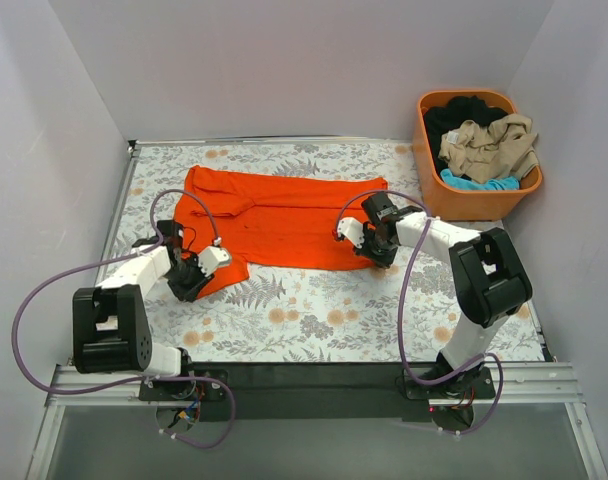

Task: Fold and stack the t-shirts
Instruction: Fold the tshirt

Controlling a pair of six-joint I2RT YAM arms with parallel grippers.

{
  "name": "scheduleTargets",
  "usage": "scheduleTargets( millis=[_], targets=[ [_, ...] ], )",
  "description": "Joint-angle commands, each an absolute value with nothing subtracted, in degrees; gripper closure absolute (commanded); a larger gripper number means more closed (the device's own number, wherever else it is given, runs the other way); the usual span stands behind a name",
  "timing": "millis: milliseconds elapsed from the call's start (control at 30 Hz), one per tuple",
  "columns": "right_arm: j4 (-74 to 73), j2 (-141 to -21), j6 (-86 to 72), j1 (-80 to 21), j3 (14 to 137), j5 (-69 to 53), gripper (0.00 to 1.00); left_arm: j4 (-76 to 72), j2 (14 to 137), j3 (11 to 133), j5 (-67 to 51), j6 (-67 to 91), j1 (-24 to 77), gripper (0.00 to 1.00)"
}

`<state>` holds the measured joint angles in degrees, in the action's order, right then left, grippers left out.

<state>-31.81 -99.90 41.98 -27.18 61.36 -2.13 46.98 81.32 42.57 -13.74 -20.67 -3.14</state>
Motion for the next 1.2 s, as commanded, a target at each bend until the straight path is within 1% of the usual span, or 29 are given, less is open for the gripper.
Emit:
scheduleTargets(
  millis=[0, 67, 100, 300, 433, 567, 667, 733, 800, 933, 1100, 1167],
  targets=[
    [-31.2, -101.5, 42.5, -27.3, 59.0, -0.4, 0.99, 43.1, 82.7, 38.8, -11.6, -20.0, -3.1, 0.85],
    [-31.3, -100.6, 42.2, -27.3, 58.8, -0.4, 0.99, 44.2, 80.9, 39.0, -12.6, -19.3, -3.1, 0.97],
    [-31.6, -100.1, 42.1, -27.3, 58.9, -0.8, 0.99, 45.2, 79.9, 40.0, -13.3, -19.0, -3.2, 1.0],
    [-33.9, -94.8, 41.9, -27.3, 59.3, -0.3, 0.99, 58.5, 70.3, 47.1, -19.9, -16.6, -3.5, 1.0],
    [-35.1, -91.6, 42.3, -27.4, 58.2, -0.3, 0.99, 64.5, 65.4, 48.3, -20.7, -16.7, -3.4, 1.0],
    [-37.4, -87.7, 42.7, -27.3, 57.4, -0.3, 0.99, 68.0, 59.9, 48.9, -20.7, -15.9, -3.4, 1.0],
    [-39.2, -83.9, 43.2, -27.3, 57.0, -0.3, 0.99, 68.4, 58.2, 52.6, -19.7, -14.4, -3.6, 1.0],
    [-39.1, -82.9, 43.7, -27.2, 57.4, -0.3, 0.99, 67.5, 60.6, 55.5, -20.5, -13.5, -4.0, 1.0],
    [-39.1, -83.7, 43.8, -26.8, 58.9, -0.3, 0.99, 64.9, 63.8, 60.9, -21.0, -10.7, -4.0, 1.0],
    [-39.3, -89.6, 44.0, -24.6, 64.9, -0.6, 0.99, 58.2, 72.1, 68.4, -20.5, -6.8, -4.1, 1.0],
    [-39.7, -96.3, 45.4, -22.5, 75.1, -1.1, 0.99, 51.7, 84.2, 76.5, -20.0, -2.0, -4.2, 1.0],
    [-40.0, -99.7, 45.9, -21.5, 77.9, -1.1, 0.99, 49.8, 86.8, 78.4, -19.6, -0.8, -4.1, 1.0]
  ],
)
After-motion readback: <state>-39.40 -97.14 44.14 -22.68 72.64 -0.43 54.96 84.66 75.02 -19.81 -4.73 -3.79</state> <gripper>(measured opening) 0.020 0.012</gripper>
